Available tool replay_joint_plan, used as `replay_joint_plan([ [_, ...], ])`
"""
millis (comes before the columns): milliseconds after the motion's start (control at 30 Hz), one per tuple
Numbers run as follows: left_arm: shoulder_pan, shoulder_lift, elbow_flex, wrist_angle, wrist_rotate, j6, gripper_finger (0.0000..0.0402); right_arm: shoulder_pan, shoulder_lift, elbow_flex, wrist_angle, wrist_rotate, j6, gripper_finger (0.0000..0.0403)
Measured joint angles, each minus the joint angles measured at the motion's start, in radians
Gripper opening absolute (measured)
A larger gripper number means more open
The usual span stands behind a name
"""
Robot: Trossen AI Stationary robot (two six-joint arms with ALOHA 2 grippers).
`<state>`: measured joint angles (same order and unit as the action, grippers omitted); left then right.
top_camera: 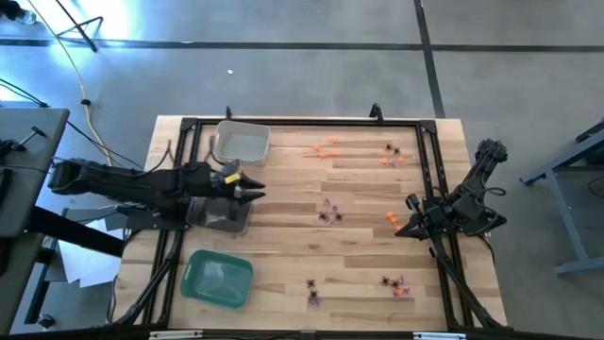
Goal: Sort Halloween decoration
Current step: Put the center violet witch hat into the black bin
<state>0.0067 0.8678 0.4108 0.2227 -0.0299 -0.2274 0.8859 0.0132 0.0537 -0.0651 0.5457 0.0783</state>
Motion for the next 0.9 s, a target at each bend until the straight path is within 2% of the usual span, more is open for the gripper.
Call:
replay_joint_plan([
  [167,-0.036,0.218,0.135,0.002,-0.004,0.062,0.0156,0.0,0.0,0.0,0.0,0.0,0.0,0.0],
  [333,-0.042,0.394,0.238,0.016,-0.004,0.047,0.0173,0.0,0.0,0.0,0.0,0.0,0.0,0.0],
  [600,-0.041,0.592,0.324,0.017,-0.019,0.044,0.0177,0.0,0.0,0.0,0.0,0.0,0.0,0.0],
  [900,-0.018,0.9,0.45,0.164,-0.048,0.099,0.0177,0.0,0.0,0.0,0.0,0.0,0.0,0.0],
])
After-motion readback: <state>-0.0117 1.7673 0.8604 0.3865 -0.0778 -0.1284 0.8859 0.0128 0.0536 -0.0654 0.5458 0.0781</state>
